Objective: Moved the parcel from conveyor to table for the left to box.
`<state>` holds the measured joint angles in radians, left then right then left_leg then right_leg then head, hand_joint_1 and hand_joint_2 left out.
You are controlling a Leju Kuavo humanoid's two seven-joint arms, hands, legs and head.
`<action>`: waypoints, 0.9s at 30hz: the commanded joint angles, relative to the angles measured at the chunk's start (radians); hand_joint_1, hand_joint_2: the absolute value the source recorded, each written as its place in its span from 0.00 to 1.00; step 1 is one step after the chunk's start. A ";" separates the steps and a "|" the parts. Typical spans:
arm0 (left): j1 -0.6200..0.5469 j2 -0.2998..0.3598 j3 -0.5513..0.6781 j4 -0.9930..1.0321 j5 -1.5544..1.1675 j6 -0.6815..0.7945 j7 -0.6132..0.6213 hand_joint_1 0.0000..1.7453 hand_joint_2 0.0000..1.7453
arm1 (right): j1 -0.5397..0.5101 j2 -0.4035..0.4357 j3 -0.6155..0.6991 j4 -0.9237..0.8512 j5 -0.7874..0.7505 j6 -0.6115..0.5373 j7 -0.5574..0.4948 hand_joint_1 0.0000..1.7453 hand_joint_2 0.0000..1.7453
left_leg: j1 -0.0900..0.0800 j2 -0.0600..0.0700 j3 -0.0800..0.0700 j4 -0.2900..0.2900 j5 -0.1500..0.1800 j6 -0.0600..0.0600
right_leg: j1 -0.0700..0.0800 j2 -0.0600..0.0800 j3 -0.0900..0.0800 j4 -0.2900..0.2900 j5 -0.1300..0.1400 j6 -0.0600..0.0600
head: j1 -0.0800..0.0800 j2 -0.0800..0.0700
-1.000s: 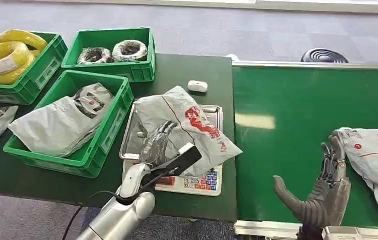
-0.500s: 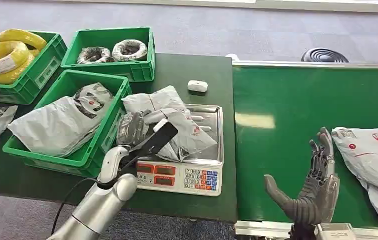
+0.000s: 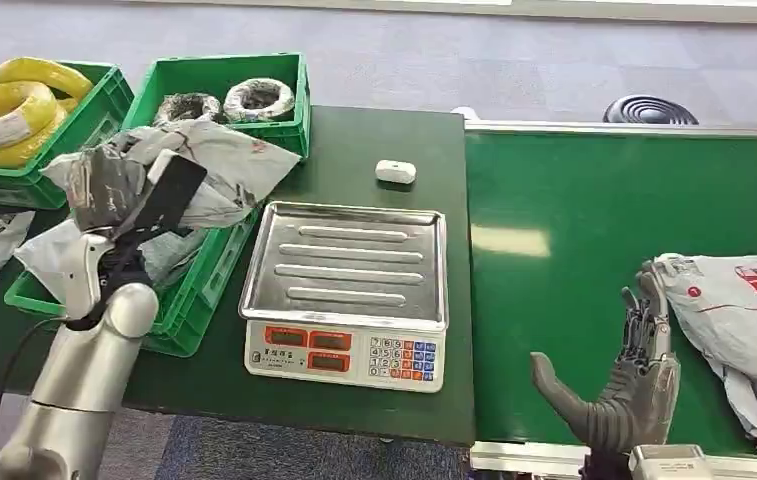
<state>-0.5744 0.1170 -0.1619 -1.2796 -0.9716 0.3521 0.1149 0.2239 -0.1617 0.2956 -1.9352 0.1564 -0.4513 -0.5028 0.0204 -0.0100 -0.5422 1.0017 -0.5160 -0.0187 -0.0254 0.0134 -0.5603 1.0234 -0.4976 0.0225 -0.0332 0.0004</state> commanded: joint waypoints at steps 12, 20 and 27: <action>0.035 0.139 0.315 0.364 0.048 0.058 -0.007 0.00 1.00 | 0.003 0.066 -0.058 0.040 0.033 0.074 0.035 0.00 1.00 | 0.000 0.005 0.003 -0.005 0.002 0.001 | 0.000 0.002 0.002 -0.003 0.002 -0.003 | 0.000 0.000; 0.144 0.064 0.376 -0.108 0.432 -0.012 -0.157 0.00 1.00 | 0.089 0.041 -0.080 0.004 0.032 -0.016 0.002 0.00 1.00 | 0.001 0.000 -0.002 -0.001 0.001 0.002 | 0.001 -0.003 -0.001 -0.002 0.001 -0.002 | 0.000 0.000; 0.591 0.013 0.462 -0.654 0.777 -0.174 -0.345 0.00 1.00 | 0.238 0.072 -0.198 -0.114 -0.041 -0.057 -0.049 0.00 1.00 | -0.001 0.007 0.002 -0.003 -0.002 0.002 | -0.001 0.005 0.000 -0.003 -0.001 -0.001 | 0.000 0.000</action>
<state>-0.3624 0.2197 0.1793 -1.3976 -0.3986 0.2970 -0.1173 0.3316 -0.1247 0.2221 -1.9645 0.1836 -0.5092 -0.5165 0.0203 -0.0070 -0.5438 1.0014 -0.5172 -0.0191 -0.0255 0.0157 -0.5622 1.0232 -0.4981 0.0225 -0.0328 0.0004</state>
